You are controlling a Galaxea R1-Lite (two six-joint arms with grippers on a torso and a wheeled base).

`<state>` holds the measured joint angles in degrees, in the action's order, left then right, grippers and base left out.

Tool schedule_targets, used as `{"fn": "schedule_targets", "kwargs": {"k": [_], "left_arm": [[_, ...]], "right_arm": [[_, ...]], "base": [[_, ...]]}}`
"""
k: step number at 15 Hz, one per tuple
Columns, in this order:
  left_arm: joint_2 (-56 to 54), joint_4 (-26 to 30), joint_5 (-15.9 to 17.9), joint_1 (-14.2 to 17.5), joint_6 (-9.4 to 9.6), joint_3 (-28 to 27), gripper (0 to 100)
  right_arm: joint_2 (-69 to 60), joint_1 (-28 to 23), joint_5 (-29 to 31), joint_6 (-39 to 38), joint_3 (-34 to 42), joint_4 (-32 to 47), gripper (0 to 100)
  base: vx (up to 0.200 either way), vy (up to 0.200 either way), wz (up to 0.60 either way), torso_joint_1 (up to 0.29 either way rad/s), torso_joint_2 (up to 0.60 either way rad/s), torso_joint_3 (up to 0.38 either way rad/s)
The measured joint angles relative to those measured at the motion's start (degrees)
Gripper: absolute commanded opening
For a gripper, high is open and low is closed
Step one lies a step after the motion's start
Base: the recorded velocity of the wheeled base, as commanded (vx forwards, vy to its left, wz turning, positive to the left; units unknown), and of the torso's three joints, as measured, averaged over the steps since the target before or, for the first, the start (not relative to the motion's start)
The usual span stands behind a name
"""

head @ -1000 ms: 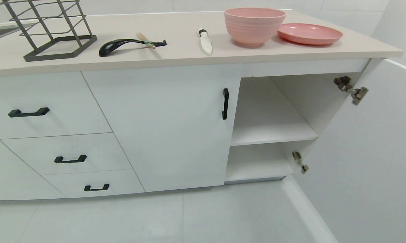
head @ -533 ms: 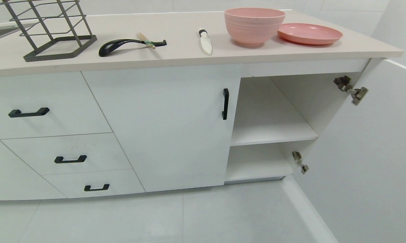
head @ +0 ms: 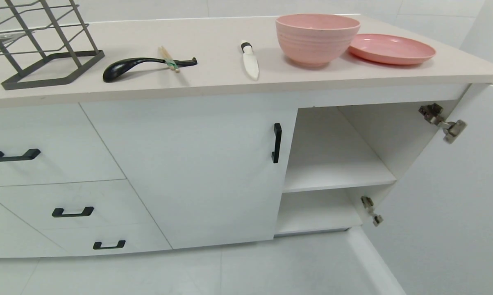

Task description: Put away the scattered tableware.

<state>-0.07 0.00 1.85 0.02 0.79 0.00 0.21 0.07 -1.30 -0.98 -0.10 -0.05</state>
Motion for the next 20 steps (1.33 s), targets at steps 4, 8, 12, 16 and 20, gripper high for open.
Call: {"fn": "schedule_targets", "kwargs": {"k": [4,8,12,16,20], "left_arm": [[0.0,0.0,-0.3,0.0,-0.26,0.0,100],[0.0,0.0,-0.4,0.0,-0.30,0.0,100],[0.0,0.0,-0.6,0.0,-0.84,0.0,100],[0.0,-0.2,-1.5,-0.1,-2.10,0.0,100],[0.0,0.0,-1.5,0.0,-2.10,0.0,100]], "right_arm": [[0.0,-0.1,0.0,0.0,0.0,0.0,100],[0.0,0.0,0.0,0.0,0.0,0.0,100],[0.0,0.0,0.0,0.0,0.0,0.0,100],[0.0,-0.2,0.2,0.1,0.0,-0.1,100],[0.0,-0.1,0.2,0.1,0.0,0.0,100]], "base": [[0.050,-0.200,0.00,0.006,0.00,-0.001],[0.000,-0.200,0.00,0.005,0.00,0.001],[0.000,-0.100,0.00,0.002,0.00,0.002],[0.000,0.000,0.00,0.034,-0.10,-0.071],[0.000,0.000,0.00,0.140,-0.32,-0.260]]}}
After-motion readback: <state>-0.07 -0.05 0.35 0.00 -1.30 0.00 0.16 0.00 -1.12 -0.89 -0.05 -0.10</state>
